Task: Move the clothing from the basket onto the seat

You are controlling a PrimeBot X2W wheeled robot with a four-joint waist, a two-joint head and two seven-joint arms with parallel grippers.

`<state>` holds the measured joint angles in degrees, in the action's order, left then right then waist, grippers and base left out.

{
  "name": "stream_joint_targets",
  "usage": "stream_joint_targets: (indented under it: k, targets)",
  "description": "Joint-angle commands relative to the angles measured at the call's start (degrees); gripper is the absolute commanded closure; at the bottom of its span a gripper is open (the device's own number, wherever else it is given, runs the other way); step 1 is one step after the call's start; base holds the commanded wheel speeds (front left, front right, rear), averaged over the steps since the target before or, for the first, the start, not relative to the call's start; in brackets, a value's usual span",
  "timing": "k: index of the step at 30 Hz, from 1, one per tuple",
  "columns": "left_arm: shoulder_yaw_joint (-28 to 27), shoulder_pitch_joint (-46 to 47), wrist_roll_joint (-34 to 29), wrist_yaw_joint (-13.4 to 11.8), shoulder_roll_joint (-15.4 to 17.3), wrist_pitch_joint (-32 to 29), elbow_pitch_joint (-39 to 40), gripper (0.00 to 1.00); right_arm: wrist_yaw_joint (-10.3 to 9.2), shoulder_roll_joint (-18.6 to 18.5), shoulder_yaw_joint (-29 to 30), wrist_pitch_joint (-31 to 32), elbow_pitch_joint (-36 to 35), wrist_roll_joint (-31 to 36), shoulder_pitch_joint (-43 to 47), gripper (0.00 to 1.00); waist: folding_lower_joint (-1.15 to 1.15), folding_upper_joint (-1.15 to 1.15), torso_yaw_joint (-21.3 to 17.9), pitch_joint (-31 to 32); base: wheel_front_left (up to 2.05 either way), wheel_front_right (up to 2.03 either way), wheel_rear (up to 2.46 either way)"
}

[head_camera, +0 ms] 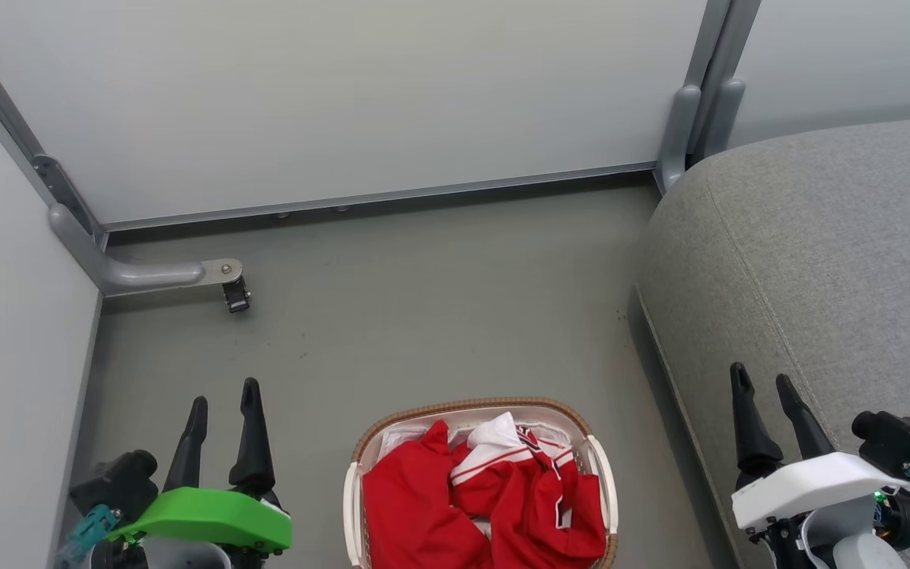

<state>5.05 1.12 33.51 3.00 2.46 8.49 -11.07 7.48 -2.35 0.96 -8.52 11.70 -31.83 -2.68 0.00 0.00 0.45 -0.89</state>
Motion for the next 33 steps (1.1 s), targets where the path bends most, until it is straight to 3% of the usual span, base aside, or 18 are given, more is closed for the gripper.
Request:
stream_joint_targets:
  k: [1, 33]
  targets:
    - [0.3, -0.6, -1.7, -0.3, 0.4, 0.6, 0.4, 0.00, 0.01, -0.4, -0.2, -0.6, -0.2, 1.8, 0.3, 0.00, 0.00, 0.00, 0.0, 0.0, 0.00, 0.00, 0.00]
    - [3.2, -0.6, -15.6, -1.2, 0.5, 4.6, -3.5, 0.00, 0.02, -0.6, -2.2, -4.6, 0.5, 18.5, 0.9, 0.00, 0.00, 0.00, 0.5, -0.4, 0.00, 0.00, 0.00]
